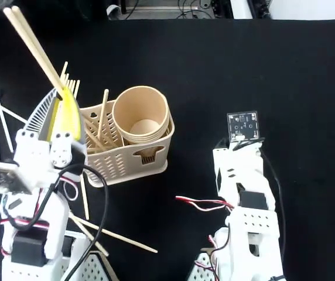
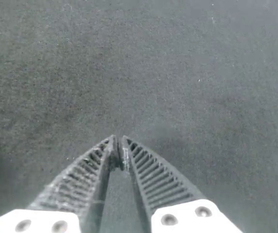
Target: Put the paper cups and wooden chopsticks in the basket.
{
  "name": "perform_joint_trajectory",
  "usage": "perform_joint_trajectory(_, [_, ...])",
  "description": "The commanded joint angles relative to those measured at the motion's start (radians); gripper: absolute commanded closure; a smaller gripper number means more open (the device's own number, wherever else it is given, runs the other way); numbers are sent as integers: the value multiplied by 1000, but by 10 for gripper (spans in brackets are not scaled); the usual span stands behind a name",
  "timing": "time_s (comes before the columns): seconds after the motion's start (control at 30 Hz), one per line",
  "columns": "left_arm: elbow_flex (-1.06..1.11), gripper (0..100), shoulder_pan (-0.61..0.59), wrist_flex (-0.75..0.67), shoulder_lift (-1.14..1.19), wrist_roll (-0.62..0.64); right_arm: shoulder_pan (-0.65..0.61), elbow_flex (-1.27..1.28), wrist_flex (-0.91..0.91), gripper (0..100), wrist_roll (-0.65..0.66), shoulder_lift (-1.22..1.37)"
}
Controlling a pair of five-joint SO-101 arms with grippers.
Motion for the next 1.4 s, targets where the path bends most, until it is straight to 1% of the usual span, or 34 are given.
perform_joint_trajectory(0.0, [-1,966,12,-12,0,9,-12,-5,-14,986,11,4])
perform_joint_trajectory(0.07, [-1,946,12,-5,0,9,-12,-5,-14,986,11,4])
perform_joint_trajectory(0.13, [-15,895,13,64,-2,12,-12,-5,-14,986,11,4])
perform_joint_trajectory(0.23, [-53,852,7,166,-2,77,-12,-5,-14,986,11,4])
perform_joint_trajectory(0.53, [-194,840,-1,310,-2,83,-11,-5,-20,986,11,4])
perform_joint_trajectory(0.6, [-255,840,-45,371,0,84,-11,-4,-20,986,11,4])
perform_joint_trajectory(0.73, [-441,839,-173,572,72,86,-11,-4,-17,986,11,4])
perform_joint_trajectory(0.9, [-628,839,-410,709,350,91,-8,-4,-14,986,11,4])
perform_joint_trajectory(1.03, [-733,839,-544,781,575,92,-6,-4,-14,986,11,4])
perform_joint_trajectory(1.2, [-802,839,-638,830,764,83,-8,-4,-14,986,11,4])
perform_joint_trajectory(1.37, [-796,839,-661,830,901,17,-11,-4,-15,986,11,4])
